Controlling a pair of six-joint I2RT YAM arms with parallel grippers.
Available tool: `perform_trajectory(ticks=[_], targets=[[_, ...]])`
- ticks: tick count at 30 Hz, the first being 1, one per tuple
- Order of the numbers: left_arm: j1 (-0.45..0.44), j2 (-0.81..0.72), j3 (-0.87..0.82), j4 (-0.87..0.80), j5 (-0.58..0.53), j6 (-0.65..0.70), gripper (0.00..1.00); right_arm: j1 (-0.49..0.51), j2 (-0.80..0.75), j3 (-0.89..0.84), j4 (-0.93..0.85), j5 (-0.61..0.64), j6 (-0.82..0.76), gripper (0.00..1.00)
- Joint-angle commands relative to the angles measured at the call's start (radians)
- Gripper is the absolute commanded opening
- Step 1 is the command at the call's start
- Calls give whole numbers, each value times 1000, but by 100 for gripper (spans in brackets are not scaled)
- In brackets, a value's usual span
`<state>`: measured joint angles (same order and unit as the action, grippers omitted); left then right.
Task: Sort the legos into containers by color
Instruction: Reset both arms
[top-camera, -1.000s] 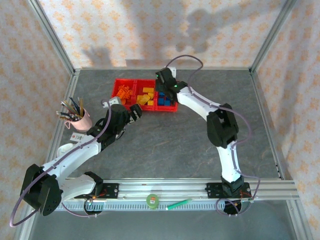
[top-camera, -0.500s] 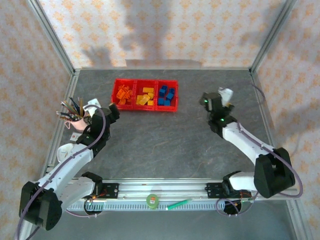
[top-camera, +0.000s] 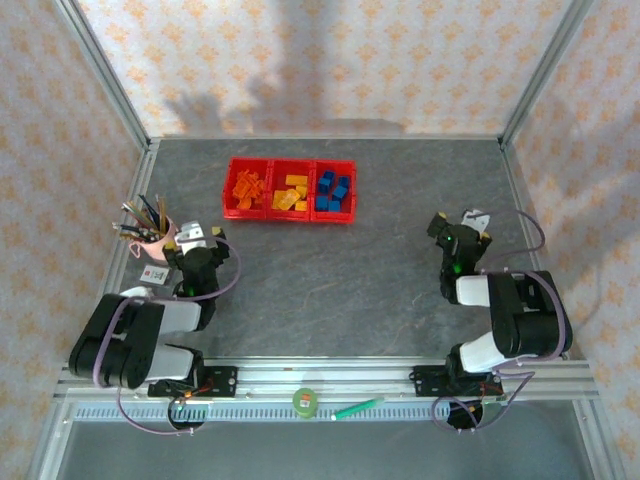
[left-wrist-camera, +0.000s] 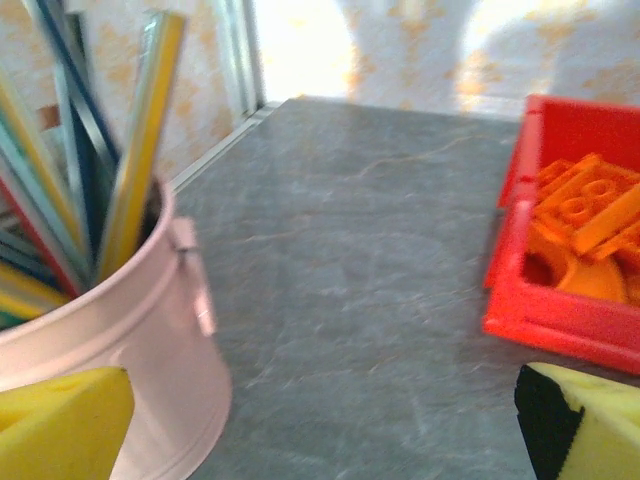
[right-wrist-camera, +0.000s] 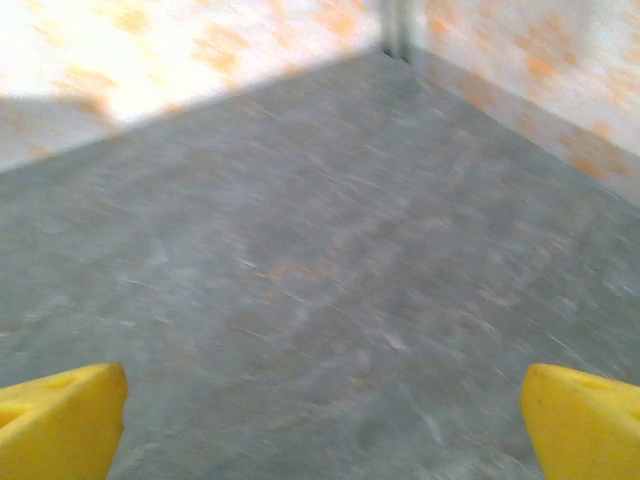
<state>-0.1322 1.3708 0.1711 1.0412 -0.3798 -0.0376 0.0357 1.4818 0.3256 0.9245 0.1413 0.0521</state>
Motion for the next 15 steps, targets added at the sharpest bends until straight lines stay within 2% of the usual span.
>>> perform_trajectory(ticks=[1,3,5,7,8,9,15], targets=[[33,73,6,286,121,71,100,-5,-3,-123,335,-127,-75,100],[71,123,11,305,237,63,100,-6,51,-156,448,-101,-69,100],[99,181,-1,404,290,56,100,-5,28,-88,277,-83,-61,100],[110,150,29,273,282,29,100,0,51,-120,382,-81,-70,100],[114,154,54,241,268,17,100,4,37,-116,347,-77,-72,100],[126,162,46,275,285,11,100,4,33,-96,301,-91,-75,100],[129,162,42,275,263,2,100,4,37,-94,309,-103,-84,100]])
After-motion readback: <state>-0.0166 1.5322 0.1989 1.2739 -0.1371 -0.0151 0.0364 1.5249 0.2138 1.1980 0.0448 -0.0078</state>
